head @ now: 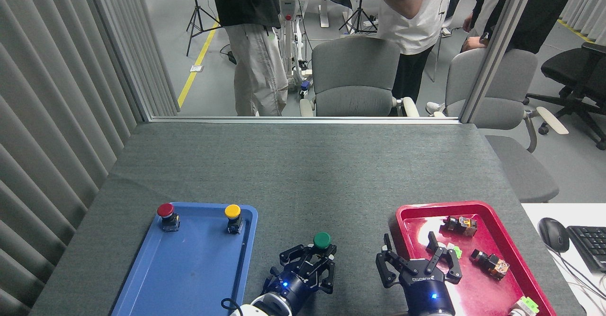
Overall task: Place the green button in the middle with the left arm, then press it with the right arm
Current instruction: 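Carry the green button toward the table middle and set it down, then withdraw the left gripper back toward the blue tray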
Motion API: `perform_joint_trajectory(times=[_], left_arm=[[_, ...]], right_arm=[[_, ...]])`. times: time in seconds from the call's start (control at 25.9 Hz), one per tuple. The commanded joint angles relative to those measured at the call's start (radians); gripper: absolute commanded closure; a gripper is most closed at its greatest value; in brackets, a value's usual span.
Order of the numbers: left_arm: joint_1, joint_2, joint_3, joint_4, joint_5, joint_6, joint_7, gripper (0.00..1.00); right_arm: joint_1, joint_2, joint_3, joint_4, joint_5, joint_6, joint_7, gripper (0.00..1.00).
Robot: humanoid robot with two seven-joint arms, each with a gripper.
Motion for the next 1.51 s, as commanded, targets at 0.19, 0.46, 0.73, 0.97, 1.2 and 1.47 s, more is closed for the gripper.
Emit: perform_joint_trajectory(times=[0.19, 0.46, 0.73, 0.97, 1.2, 1.47], left_arm=[[-0.009, -0.029, -0.047, 0.074, -0.004, 0.064, -0.004, 0.96], [-0.009, -0.029, -0.082, 0.069, 0.0, 0.071, 0.007, 0.4], [-0.008, -0.023, -0.082, 0.04, 0.01, 0.077, 0.009, 0.0], [0.077, 0.095, -0.024, -0.236, 0.016, 0.077, 0.009, 0.0], [0.336, 0.298, 0.298, -0.698, 0.022, 0.054, 0.001, 0.01], [0.59, 0.325, 0.671, -0.899, -0.142, 0.006, -0.186, 0.01]], right_arm=[[0.002, -0.007, -0.008, 0.003, -0.007, -0.002, 0.005, 0.01], [0.002, -0.009, 0.0, 0.015, -0.007, -0.005, 0.0, 0.0], [0.002, -0.012, 0.006, 0.015, -0.007, -0.008, -0.003, 0.0], [-0.008, -0.012, 0.05, 0.015, -0.005, -0.01, -0.003, 0.01], [-0.02, 0.004, 0.112, 0.017, -0.005, -0.007, -0.003, 0.01], [-0.037, 0.034, 0.188, 0.038, 0.002, -0.01, -0.003, 0.3]])
